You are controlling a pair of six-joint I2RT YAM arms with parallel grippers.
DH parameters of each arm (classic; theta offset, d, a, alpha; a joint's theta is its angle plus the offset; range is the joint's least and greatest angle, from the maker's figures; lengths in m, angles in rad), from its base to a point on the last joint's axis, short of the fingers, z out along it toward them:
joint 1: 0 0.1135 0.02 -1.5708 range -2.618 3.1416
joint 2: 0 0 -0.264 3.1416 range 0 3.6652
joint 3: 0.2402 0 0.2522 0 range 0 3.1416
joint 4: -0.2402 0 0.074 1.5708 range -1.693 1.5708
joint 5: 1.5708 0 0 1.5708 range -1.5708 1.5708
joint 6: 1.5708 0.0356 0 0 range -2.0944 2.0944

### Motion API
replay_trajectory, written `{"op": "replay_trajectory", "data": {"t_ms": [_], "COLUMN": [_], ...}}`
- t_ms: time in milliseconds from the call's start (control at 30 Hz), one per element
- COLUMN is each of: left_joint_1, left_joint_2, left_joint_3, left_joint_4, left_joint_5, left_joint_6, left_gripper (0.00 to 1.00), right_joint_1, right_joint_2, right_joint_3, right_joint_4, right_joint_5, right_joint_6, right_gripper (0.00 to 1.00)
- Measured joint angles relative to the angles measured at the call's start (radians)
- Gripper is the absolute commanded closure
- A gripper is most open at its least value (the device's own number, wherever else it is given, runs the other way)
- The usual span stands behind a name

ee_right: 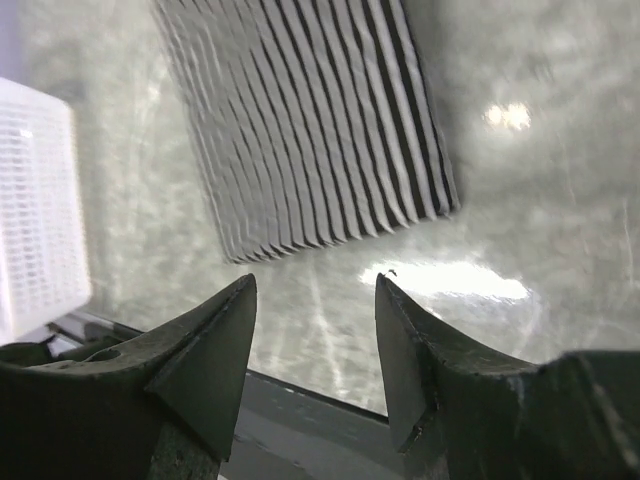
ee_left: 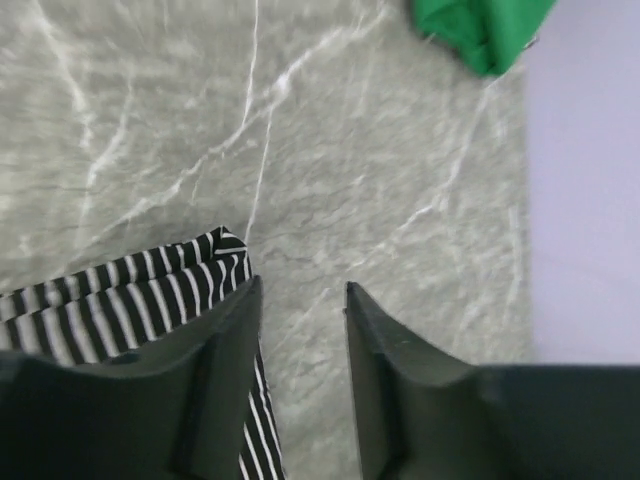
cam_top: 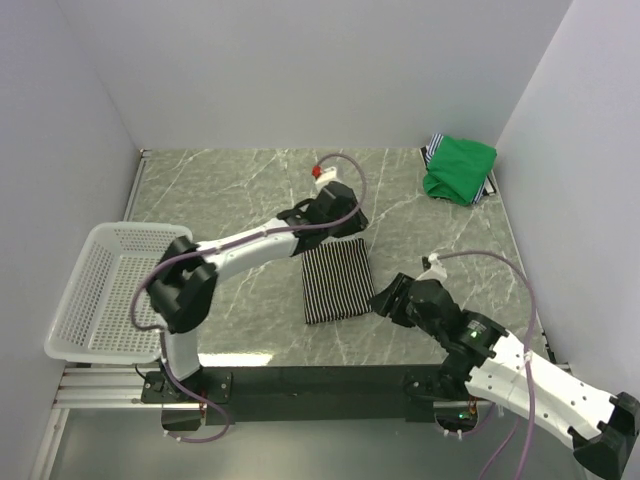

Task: Fold and stack the tank tops
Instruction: Fold the tank top

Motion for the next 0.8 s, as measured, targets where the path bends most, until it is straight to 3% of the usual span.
{"op": "replay_trajectory", "data": {"t_ms": [167, 267, 567, 800], "left_joint_1": [0.047, 0.107, 0.179, 0.179], "left_joint_2": [-0.194, -0.274, -0.184, -0.098], "left_joint_3": [-0.105, -0.187, -0.304, -0.302], "left_joint_4": [-0.019, -0.013, -0.053, -0.016], "left_joint_5": [-0.044, -0.048, -0.036, 0.007], "left_joint_6": [-0.014, -0.026, -0.036, -0.031], "left_gripper": [0.86, 0.94, 0.98, 0.97], "right_joint_1": [0.000, 0.000, -0.089, -0.233], "right_joint_2": [0.128, 0.284, 0.746, 0.819], "right_joint_3": [0.121, 0.201, 0.391, 0.284], "right_joint_4": [0.016, 0.075, 0.286, 0.377], "right_joint_5": [0.011, -0.001, -0.116, -0.179], "right_joint_6": [-0.074, -0.142, -0.288, -0.290], "right_gripper": [0.42, 0.42, 0.44, 0.44]}}
